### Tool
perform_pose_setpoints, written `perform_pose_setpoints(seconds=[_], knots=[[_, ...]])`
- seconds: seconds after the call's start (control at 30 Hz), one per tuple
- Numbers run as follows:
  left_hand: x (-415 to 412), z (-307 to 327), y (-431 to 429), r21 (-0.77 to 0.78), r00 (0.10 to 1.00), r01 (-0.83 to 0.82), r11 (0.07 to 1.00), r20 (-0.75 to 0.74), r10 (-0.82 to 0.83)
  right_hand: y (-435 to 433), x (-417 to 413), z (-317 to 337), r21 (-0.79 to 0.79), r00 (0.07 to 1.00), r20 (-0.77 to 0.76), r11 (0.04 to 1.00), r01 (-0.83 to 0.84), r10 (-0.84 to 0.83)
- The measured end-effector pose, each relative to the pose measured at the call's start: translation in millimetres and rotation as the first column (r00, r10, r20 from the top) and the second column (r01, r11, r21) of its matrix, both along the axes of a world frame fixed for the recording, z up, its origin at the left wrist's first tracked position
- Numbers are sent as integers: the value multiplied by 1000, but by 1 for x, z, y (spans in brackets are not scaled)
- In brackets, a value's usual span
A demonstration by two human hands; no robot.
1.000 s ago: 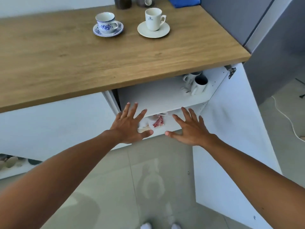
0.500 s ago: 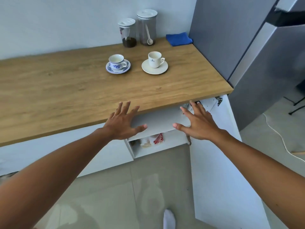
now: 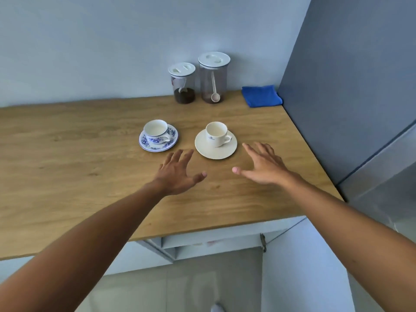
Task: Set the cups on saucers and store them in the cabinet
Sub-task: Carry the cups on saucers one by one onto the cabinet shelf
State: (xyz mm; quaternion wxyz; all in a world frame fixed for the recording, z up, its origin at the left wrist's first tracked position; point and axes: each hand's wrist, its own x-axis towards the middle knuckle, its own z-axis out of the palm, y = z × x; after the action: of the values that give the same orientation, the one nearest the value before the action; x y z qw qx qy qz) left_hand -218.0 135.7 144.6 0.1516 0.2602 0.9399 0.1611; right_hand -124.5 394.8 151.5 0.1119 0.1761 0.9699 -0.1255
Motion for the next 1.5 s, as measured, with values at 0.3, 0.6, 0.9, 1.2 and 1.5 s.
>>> perform_pose_setpoints(seconds=[0.3,0.6,0.9,1.2,1.5], knots=[[-79,-28,57,-55,998,-57,997,-4,57,37,-92,-25,-77,997,43,996,-54,57],[-106,-45,70,5,993,-37,999,110,36,40,-118,-30,-210,995,60,976,-61,75],[-106,-45,70,267,946,-176,948,311,88,37,-117,-25,-485,999,-45,874,-12,-11],[-93,-36,44,450,864,-256,856,503,-6,24,-105,-31,-705,989,-80,708,32,-125],[-27,-28,-15,534,835,-234,813,538,-113,-42,-20,-9,-789,976,-117,614,22,-184]])
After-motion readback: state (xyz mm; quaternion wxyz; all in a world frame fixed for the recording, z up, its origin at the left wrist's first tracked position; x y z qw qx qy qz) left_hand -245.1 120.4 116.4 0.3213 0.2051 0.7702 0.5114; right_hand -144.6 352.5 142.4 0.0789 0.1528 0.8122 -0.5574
